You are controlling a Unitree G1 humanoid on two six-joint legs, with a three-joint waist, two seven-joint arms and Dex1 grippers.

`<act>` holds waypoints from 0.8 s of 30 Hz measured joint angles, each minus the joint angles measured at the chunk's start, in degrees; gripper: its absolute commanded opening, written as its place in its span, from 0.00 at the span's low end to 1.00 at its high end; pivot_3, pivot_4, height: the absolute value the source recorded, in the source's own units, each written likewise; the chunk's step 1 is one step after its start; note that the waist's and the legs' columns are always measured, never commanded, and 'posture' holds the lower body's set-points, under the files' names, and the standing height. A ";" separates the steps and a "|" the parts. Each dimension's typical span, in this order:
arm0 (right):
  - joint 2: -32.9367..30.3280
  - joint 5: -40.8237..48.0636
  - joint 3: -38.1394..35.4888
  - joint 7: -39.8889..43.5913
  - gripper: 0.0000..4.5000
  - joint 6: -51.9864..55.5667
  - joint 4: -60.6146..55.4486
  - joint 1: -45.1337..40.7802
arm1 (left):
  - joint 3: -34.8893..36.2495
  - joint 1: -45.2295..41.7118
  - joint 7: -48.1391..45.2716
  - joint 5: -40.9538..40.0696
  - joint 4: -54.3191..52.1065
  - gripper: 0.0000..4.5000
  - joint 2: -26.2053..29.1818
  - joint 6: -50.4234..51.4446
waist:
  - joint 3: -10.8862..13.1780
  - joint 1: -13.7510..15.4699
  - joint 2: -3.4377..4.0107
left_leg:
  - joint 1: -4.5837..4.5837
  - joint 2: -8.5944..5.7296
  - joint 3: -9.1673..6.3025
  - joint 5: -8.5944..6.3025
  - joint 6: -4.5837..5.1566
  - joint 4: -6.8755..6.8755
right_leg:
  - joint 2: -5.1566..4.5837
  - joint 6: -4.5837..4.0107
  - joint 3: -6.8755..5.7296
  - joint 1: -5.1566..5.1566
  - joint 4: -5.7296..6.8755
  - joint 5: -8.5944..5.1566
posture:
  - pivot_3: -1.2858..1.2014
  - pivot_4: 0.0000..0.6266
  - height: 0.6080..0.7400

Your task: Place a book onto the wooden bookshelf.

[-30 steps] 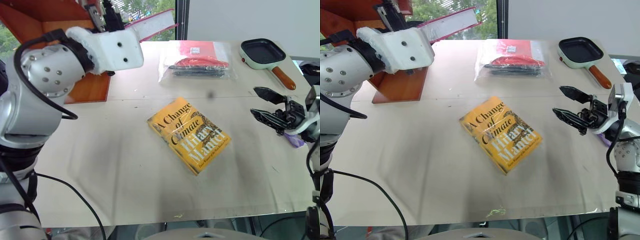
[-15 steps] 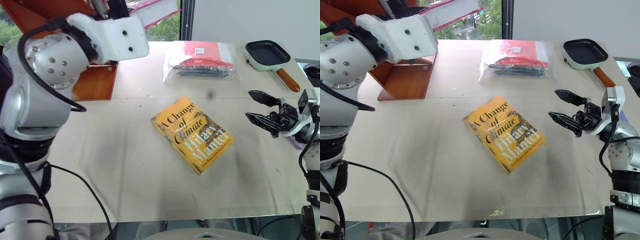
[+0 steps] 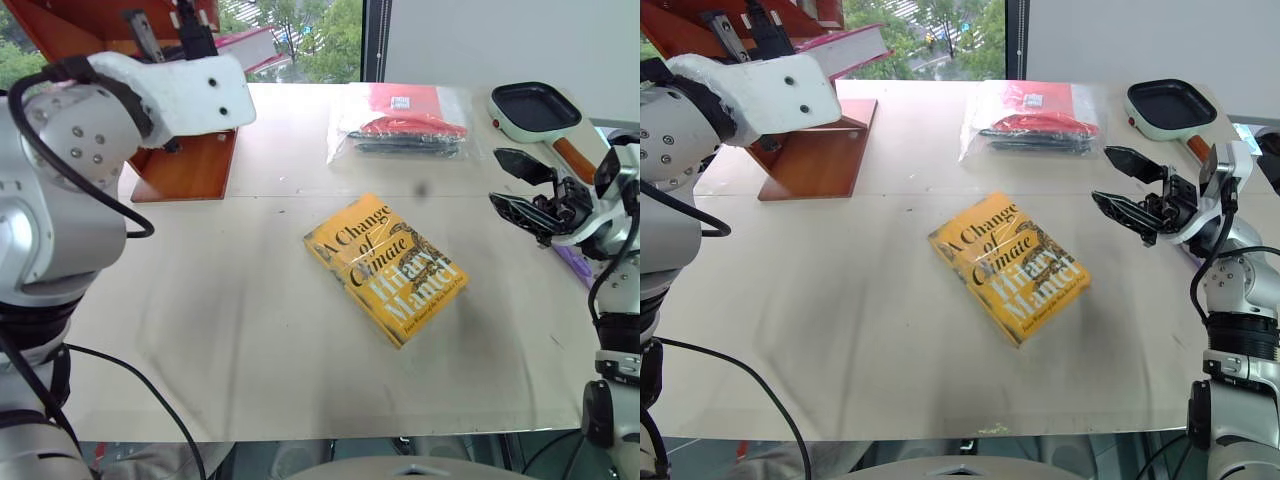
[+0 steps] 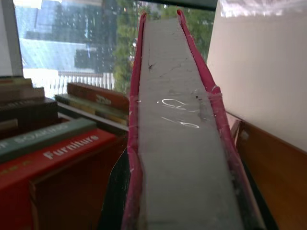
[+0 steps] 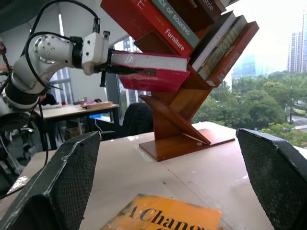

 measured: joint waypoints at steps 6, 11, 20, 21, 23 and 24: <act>1.61 0.15 -0.08 -0.19 1.00 1.18 -0.03 -0.59 | -2.46 -2.60 -2.07 3.28 2.76 0.11 -0.38 0.84 | 0.00 -0.07 0.00 | 0.04 0.00 -0.01 0.00 0.00 0.00 | 0.01 0.00 0.00 0.00 0.07 0.00 | 0.52 0.24 1.00; 3.39 0.12 0.36 -0.43 1.00 1.49 0.00 -0.91 | -5.56 -5.49 -4.64 5.20 8.18 0.11 -0.76 -3.15 | 0.00 -0.15 0.00 | 0.05 0.00 0.00 0.00 0.00 0.03 | 0.01 0.00 0.01 -0.02 0.14 0.00 | 0.52 0.24 1.00; 5.19 -0.18 0.99 -0.65 1.00 1.88 1.45 -3.30 | -9.51 -13.04 -8.59 7.18 25.54 0.11 0.67 -19.27 | 0.00 -0.14 0.00 | 0.01 -0.03 0.01 0.00 0.00 0.03 | -0.02 0.00 0.02 -0.07 0.20 0.00 | 0.52 0.24 1.00; 5.28 -0.23 1.03 -0.63 1.00 1.88 1.51 -3.40 | -9.62 -14.17 -8.65 7.42 27.57 0.11 0.15 -20.65 | 0.00 -0.06 0.00 | -0.02 -0.04 -0.01 0.00 0.00 0.03 | -0.02 0.00 -0.01 -0.07 0.25 0.00 | 0.52 0.24 1.00; 5.35 -0.30 1.04 -0.66 1.00 1.90 1.50 -3.40 | -10.07 -16.36 -8.64 8.01 31.82 0.11 -1.53 -22.56 | 0.00 0.02 0.00 | -0.02 -0.06 -0.02 0.00 0.00 0.05 | -0.03 0.00 -0.01 -0.06 0.34 0.00 | 0.52 0.24 1.00; 5.40 -0.30 1.03 -0.69 1.00 1.92 1.43 -3.37 | -10.64 -17.40 -8.63 8.47 34.03 0.11 -2.22 -23.39 | 0.00 -0.03 0.00 | -0.03 -0.07 -0.02 0.00 0.00 0.06 | -0.03 0.00 -0.01 -0.06 0.35 0.00 | 0.52 0.24 1.00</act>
